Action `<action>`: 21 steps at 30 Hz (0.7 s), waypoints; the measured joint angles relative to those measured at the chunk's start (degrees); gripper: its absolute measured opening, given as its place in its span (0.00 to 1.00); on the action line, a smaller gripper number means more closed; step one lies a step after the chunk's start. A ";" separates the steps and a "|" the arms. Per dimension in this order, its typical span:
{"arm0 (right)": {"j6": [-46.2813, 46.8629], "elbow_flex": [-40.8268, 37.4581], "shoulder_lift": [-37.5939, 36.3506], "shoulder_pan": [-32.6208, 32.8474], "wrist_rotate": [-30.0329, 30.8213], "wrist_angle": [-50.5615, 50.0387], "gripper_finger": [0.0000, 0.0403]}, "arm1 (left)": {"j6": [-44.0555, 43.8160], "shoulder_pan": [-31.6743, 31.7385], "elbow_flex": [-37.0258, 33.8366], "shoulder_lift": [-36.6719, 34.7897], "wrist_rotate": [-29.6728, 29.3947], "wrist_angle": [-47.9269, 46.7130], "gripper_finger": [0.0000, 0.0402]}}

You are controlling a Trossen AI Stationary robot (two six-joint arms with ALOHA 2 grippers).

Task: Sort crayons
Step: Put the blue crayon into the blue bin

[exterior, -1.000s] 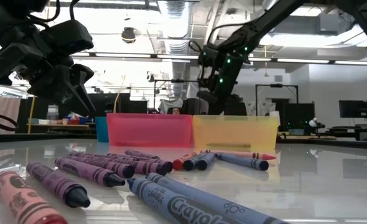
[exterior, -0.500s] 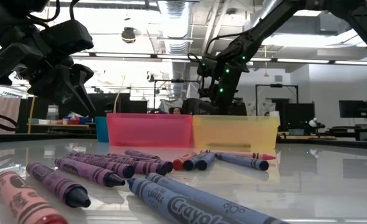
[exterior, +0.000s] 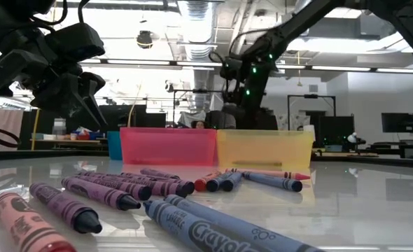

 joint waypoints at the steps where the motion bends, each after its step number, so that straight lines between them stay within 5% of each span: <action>1: -0.02 1.07 0.00 0.19 -0.57 -1.20 0.16 | 0.04 0.00 0.00 0.00 0.00 0.01 0.23; 11: -0.12 16.73 -0.09 4.02 -6.84 -19.01 0.16 | 0.07 0.00 0.00 0.00 -0.04 0.06 0.23; 21: 2.34 23.15 -0.22 17.63 -14.73 -19.18 0.16 | -0.02 0.01 0.00 -0.01 -0.04 0.08 0.23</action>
